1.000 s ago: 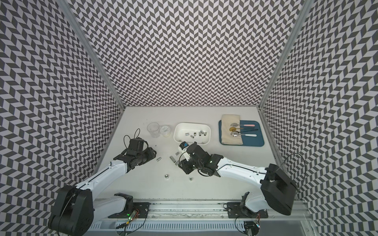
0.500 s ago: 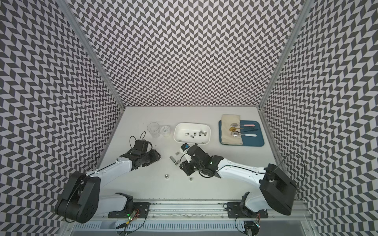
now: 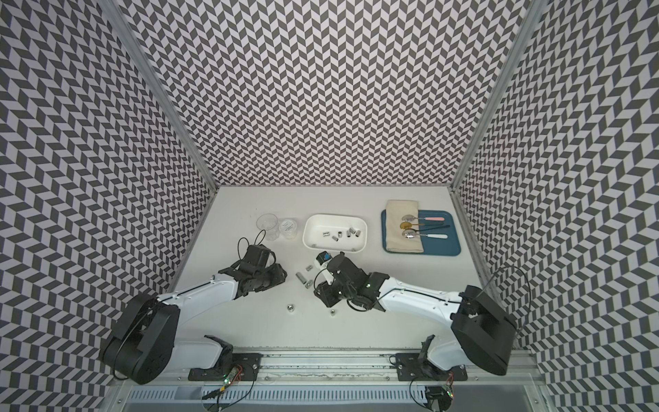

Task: Put the socket on the desktop into the storage box
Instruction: Pick up the socket head at the center of the board.

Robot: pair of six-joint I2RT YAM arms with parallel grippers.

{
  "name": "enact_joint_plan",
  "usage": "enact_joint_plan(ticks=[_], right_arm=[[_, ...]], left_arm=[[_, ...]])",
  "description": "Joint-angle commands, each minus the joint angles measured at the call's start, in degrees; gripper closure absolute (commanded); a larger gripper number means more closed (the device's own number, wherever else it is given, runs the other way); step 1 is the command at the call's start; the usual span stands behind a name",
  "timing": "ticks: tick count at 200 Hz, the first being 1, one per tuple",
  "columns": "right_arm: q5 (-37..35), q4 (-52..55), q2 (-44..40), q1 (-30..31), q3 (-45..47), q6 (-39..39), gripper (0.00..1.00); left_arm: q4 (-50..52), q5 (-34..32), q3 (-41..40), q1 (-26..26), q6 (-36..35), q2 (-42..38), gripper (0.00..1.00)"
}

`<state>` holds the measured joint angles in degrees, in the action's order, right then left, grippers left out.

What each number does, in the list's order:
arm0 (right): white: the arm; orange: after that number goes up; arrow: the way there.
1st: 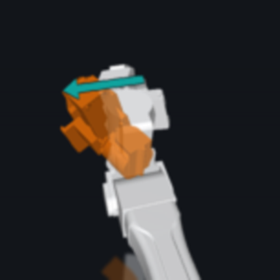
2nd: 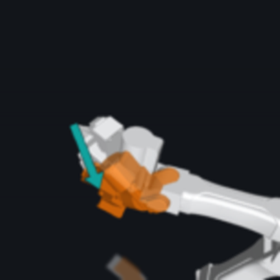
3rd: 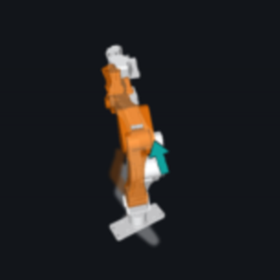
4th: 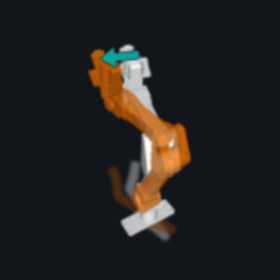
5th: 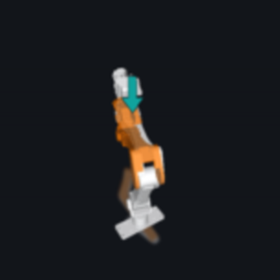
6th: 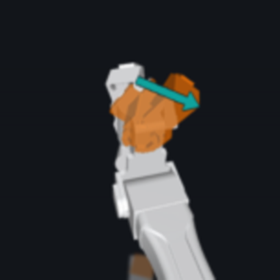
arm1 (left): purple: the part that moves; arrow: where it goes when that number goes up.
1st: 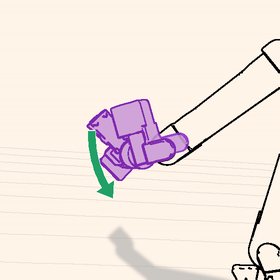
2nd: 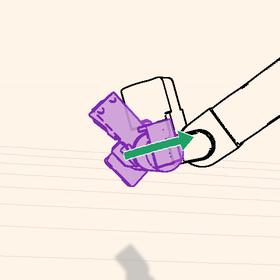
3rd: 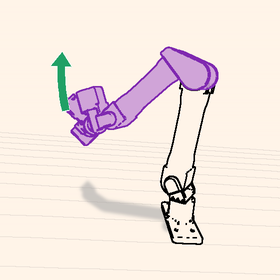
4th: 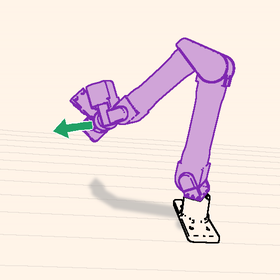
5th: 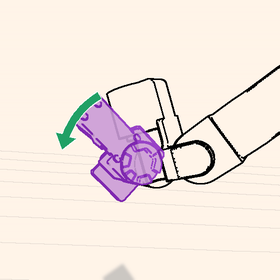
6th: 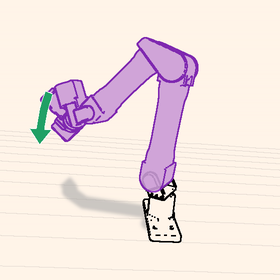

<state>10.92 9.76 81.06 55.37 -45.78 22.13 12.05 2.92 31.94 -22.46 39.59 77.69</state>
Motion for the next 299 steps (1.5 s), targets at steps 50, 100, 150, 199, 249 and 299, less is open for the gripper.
enact_joint_plan(ticks=[50, 100, 150, 199, 249, 299], right_arm=[[-1.31, -2.66, 0.59, 0.27, 0.77, 0.64, 0.67], [-1.73, -2.55, 0.23, 0.32, 1.13, 0.67, 0.67], [-1.47, -2.71, 1.07, 0.31, 0.96, 0.89, 0.67], [-1.70, -2.56, 0.98, 0.32, 1.13, 0.99, 0.67], [-1.95, -2.43, 1.39, 0.32, 1.04, 1.02, 0.67], [-2.03, -2.04, 1.82, 0.30, 0.29, 0.96, 0.67]], left_arm=[[5.38, -10.40, 3.76, -7.56, -0.53, 6.03, 0.57], [7.46, -13.02, 2.88, -11.04, 0.60, 5.95, 0.58], [8.90, -14.92, 3.05, -16.49, 1.79, 4.26, 0.53], [9.95, -15.54, 2.85, -17.37, 1.63, 2.05, 0.52], [10.58, -13.35, 2.25, -19.20, -0.03, 0.89, 0.51], [10.86, -13.82, 1.79, -20.05, -0.30, 2.41, 0.60]])
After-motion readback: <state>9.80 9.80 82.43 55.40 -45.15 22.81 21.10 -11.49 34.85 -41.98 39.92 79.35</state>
